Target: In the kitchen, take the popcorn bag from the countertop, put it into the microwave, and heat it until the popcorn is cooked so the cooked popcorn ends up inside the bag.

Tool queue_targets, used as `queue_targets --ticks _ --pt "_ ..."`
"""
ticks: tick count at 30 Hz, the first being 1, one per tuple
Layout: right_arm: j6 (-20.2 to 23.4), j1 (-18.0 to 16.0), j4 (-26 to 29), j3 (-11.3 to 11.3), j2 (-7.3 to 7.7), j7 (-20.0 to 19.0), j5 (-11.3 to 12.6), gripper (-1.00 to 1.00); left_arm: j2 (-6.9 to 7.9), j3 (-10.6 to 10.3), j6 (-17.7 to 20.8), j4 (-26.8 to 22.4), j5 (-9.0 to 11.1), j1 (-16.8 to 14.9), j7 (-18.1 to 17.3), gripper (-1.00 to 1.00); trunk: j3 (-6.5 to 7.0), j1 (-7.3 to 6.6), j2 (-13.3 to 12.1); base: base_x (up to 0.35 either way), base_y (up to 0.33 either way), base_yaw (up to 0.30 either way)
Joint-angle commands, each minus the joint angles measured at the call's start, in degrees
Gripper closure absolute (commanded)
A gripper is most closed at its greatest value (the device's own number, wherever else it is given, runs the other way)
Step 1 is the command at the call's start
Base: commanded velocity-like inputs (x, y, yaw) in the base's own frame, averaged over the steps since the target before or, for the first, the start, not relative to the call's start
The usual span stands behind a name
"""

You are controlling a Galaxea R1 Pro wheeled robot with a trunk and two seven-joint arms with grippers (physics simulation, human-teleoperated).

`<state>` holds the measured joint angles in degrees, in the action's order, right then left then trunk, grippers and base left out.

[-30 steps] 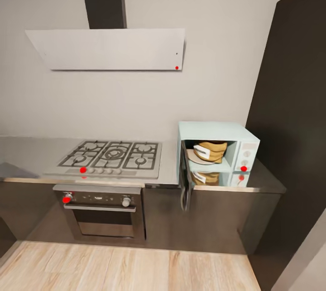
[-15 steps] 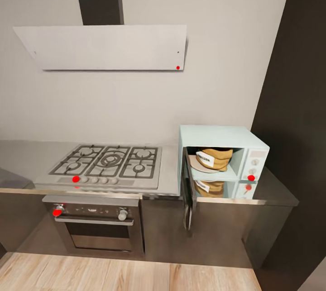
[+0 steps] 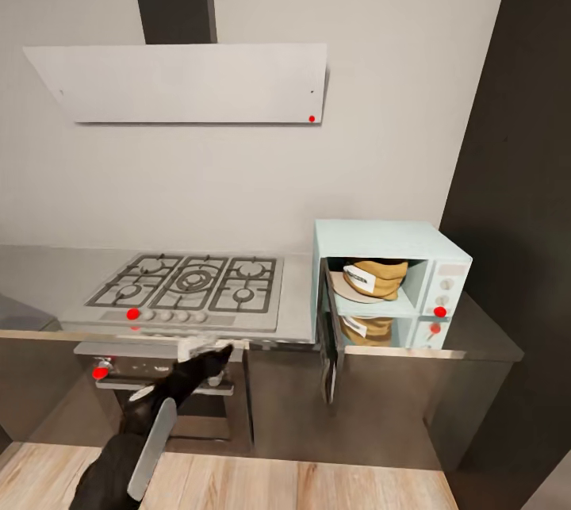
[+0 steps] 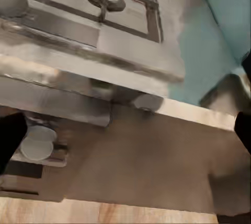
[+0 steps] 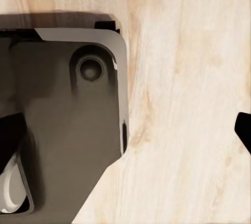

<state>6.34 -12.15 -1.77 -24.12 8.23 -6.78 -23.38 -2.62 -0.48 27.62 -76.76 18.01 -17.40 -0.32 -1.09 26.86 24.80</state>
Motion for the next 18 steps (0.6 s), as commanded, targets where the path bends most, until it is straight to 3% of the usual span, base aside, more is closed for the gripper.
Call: queue_targets --ticks 1,2,5,7,12,18 --pt "-0.14 -0.07 -0.07 -0.49 0.03 -0.11 -0.52 -1.00 -1.11 -0.20 0.75 -0.07 0.12 -1.23 -0.39 -1.00 -0.13 0.03 0.13 0.000 0.000 0.000" --pt "-0.47 -0.07 -0.07 -0.49 0.07 -0.09 -0.49 -1.00 -1.67 -0.86 1.51 -0.01 0.05 -2.92 -0.78 -1.00 -0.13 0.03 0.13 0.000 0.000 0.000" --pt "-1.33 -0.07 -0.07 -0.49 0.05 0.05 -0.49 -1.00 -2.57 -6.61 3.87 0.23 -0.01 -6.05 -4.64 -1.00 -0.13 0.03 0.13 0.000 0.000 0.000" --pt "-1.51 -0.07 -0.07 -0.49 0.04 0.41 -0.49 -1.00 -2.71 -7.80 4.07 0.63 0.14 -6.48 -6.44 -1.00 -0.13 0.03 0.13 0.000 0.000 0.000" --pt "-1.93 -0.07 -0.07 -0.51 0.14 0.62 -0.44 -1.00 -2.81 -8.64 -0.32 3.59 0.21 -6.68 -7.73 -1.00 -0.13 0.03 0.13 0.000 0.000 0.000" --pt "-1.95 -0.07 -0.07 -0.50 0.12 0.63 -0.44 -1.00 -3.12 -9.00 -0.54 3.88 -0.26 -6.65 -7.36 -1.00 -0.13 0.03 0.13 0.000 0.000 0.000"
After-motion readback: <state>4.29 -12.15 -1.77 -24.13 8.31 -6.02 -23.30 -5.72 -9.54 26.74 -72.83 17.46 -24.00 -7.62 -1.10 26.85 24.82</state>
